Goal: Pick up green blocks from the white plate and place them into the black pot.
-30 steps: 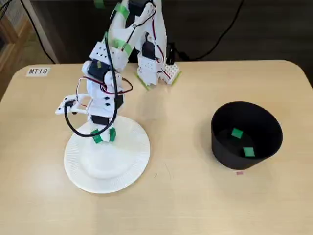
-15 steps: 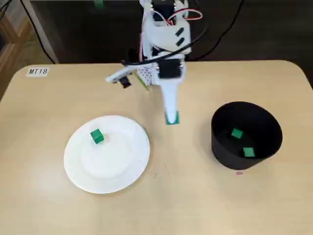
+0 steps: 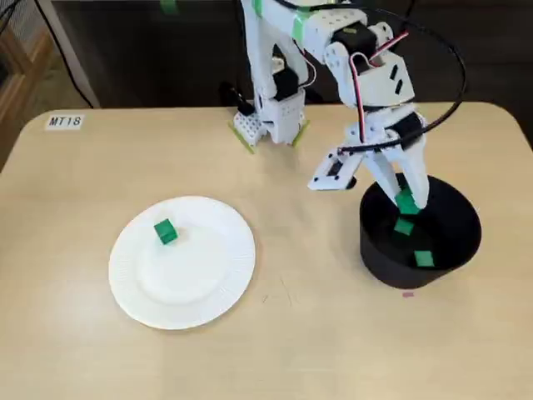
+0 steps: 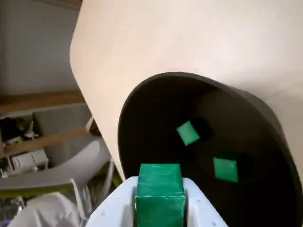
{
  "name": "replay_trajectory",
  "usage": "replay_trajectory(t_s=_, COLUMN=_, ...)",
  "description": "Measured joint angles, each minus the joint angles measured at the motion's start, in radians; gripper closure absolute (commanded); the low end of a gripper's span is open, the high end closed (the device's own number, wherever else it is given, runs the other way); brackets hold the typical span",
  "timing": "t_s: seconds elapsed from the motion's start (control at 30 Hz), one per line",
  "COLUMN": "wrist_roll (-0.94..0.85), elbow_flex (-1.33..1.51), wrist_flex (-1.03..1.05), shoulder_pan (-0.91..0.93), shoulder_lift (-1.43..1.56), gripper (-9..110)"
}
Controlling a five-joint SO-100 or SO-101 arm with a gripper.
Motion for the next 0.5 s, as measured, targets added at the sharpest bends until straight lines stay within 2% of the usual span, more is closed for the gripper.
replay_trajectory(t_s=0.27, wrist_roll=-0.04, elbow_flex=-0.207, wrist_flex=0.13, shoulder_pan=-0.06, shoulder_lift=-0.144, gripper=104)
replay_trajectory(t_s=0.5, wrist_roll=-0.133, elbow_flex=-0.552, wrist_flex=0.437, shoulder_pan=-0.091, shoulder_lift=-0.365, gripper=104)
